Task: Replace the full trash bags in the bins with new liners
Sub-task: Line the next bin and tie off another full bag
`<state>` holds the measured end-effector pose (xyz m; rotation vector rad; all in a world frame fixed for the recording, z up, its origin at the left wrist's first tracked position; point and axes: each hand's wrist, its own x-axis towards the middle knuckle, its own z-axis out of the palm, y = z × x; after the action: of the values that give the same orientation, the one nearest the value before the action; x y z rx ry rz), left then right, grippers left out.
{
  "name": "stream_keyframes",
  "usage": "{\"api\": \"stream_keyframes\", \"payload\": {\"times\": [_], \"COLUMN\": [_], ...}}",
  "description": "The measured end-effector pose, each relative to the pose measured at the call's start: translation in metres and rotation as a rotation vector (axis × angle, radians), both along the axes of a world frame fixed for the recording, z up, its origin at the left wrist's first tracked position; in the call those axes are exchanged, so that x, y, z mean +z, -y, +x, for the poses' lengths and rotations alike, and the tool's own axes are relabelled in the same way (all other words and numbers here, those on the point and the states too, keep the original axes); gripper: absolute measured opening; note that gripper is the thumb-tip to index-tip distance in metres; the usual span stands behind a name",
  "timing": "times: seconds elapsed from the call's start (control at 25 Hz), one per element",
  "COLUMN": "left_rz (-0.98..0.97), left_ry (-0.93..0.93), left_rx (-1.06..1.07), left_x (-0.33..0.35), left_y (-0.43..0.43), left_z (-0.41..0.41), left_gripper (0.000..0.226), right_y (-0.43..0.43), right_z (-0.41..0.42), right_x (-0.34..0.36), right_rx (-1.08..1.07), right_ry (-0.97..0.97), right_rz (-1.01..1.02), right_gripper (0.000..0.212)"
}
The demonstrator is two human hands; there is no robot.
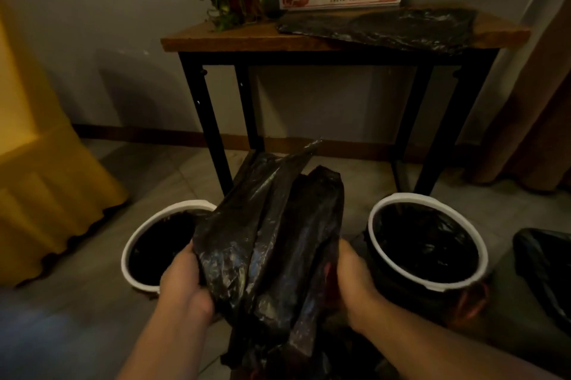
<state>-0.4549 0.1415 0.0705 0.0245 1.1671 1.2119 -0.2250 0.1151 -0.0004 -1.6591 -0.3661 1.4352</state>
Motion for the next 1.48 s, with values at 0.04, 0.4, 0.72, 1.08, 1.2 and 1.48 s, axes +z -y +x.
{"api": "stream_keyframes", "payload": {"times": [0.04, 0.4, 0.72, 1.08, 1.2, 1.48], "left_rz": [-0.007, -0.043, 0.755, 0.949, 0.962, 0.793], "left_ry": [0.040, -0.233, -1.141, -1.445, -1.434, -0.955], "left_rx": [-0.010, 0.056, -0.284, -0.309, -0.283, -0.330], "left_x": [-0.006, -0.020, 0.088, 0.094, 0.097, 0.110], "left_y": [0.009, 0.042, 0.089, 0.098, 0.095, 0.090], "left_z": [0.001, 0.006, 0.038, 0.071, 0.078, 0.070], "left_gripper": [0.037, 0.013, 0.019, 0.015, 0.007, 0.006], "right_y": [0.004, -0.008, 0.015, 0.032, 0.030, 0.020], "right_z": [-0.006, -0.008, -0.008, -0.009, -0.016, 0.000], "right_x": [0.001, 0.115, 0.170, 0.171, 0.173, 0.176], "right_rx": [0.053, -0.005, 0.053, 0.141, 0.132, 0.106], "right_ry": [-0.138, -0.243, -0.193, -0.264, -0.220, -0.267], "right_rz": [-0.017, 0.278, 0.361, 0.511, 0.524, 0.645], "right_gripper": [0.062, 0.031, 0.031, 0.024, 0.022, 0.046]}}
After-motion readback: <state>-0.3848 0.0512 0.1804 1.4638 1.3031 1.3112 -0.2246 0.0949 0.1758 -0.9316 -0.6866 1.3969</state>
